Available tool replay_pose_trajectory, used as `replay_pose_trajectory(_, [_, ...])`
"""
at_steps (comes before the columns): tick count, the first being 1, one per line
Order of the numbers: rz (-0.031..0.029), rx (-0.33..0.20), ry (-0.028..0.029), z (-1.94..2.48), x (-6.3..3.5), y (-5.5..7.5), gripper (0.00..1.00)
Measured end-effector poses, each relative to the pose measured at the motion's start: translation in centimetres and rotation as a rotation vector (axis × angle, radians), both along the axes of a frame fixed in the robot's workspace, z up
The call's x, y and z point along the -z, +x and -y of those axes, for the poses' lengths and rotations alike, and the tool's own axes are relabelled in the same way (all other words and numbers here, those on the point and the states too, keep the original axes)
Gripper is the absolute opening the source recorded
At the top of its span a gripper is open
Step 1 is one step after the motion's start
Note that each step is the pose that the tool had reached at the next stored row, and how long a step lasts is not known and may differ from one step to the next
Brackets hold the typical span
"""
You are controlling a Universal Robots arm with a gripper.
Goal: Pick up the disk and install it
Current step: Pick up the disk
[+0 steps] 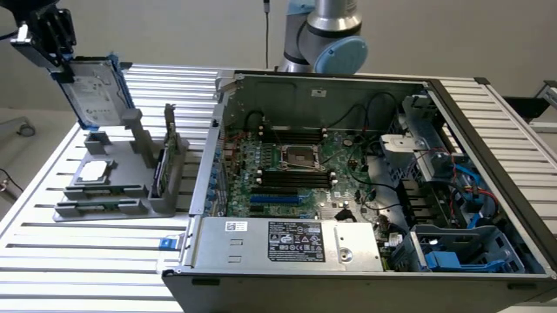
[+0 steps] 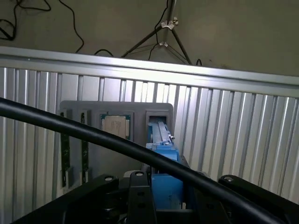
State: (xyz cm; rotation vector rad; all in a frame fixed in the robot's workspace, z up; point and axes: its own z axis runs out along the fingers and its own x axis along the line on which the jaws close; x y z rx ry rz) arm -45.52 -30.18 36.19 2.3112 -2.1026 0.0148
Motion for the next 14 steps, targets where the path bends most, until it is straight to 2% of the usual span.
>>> replay_pose_trajectory(4, [0.0003, 0.0, 0.0001, 0.01, -1.83, 0.4, 0.33])
replay_pose_trajectory(14, [-0.0014, 0.0, 0.0063, 0.01, -6.36, 4.8, 0.33])
